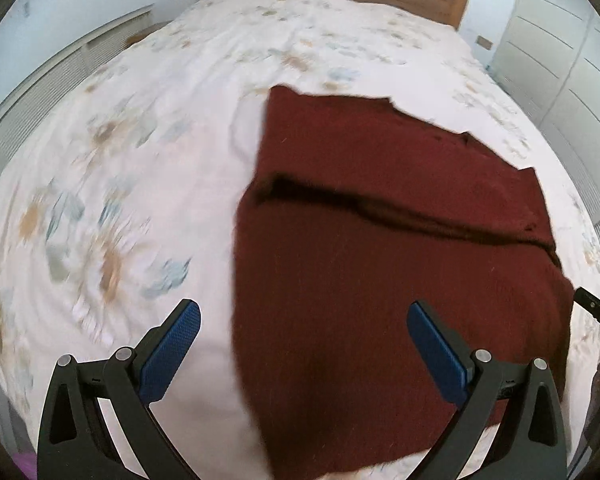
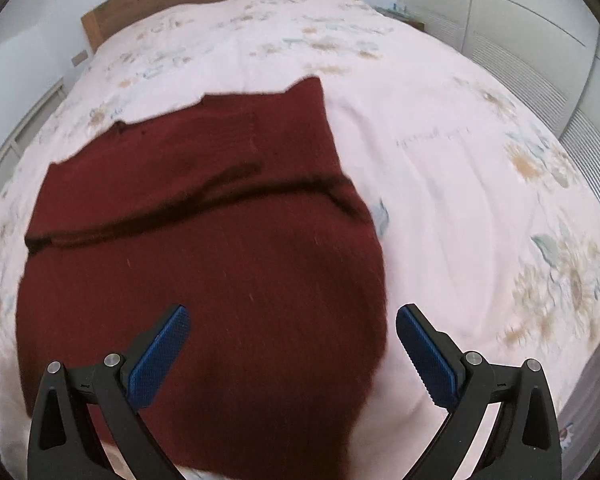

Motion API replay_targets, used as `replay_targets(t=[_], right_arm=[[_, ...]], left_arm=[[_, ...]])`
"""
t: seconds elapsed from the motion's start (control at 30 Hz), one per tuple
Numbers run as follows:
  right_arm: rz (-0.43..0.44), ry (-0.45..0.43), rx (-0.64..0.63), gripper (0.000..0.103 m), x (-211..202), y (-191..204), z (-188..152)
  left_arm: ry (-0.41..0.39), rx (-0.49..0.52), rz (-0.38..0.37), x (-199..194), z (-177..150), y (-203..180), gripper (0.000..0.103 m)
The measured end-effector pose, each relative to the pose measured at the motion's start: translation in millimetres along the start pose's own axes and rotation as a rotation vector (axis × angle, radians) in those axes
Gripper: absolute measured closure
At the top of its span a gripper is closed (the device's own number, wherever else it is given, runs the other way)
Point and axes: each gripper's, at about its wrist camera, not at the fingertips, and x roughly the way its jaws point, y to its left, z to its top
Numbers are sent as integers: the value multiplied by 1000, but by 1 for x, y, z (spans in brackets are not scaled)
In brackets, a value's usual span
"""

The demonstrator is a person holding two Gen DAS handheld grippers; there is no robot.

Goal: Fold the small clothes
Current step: 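Release the sweater with both grippers and lift them away, then grasp the sweater hem with the left gripper while the right gripper grasps the hem beside it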

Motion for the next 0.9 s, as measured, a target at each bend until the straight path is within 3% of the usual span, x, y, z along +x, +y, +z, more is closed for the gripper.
replay_targets(t=[0.27,0.47,0.57,0.63,0.7,0.77,0.83,0.87,0.9], right_arm=[[-28,90,-28,0,19,-8,-43],[1,181,-26,0,39,-13,-67],[6,190,-34,2,40,-12,-71],[17,188,-40,14,39,-11,-72],[52,189,-36,48,38,-9,-71],[97,197,-28,73,35,-9,-71],[110,208,-31,82,33,-7,-71],[107,203,-42,90,30,-6,-70],[105,198,-52,91,25,-5,-67]], left_arm=[[132,-25,42,17,-48,17,1],[201,-25,65,35,-67,21,1],[218,-16,41,39,-72,19,4],[215,-5,20,39,-74,16,17],[219,-2,-4,38,-74,14,32],[217,3,-52,35,-73,11,67],[233,-2,-117,37,-72,6,88],[240,-1,-131,37,-72,4,92],[239,13,-132,38,-67,3,93]])
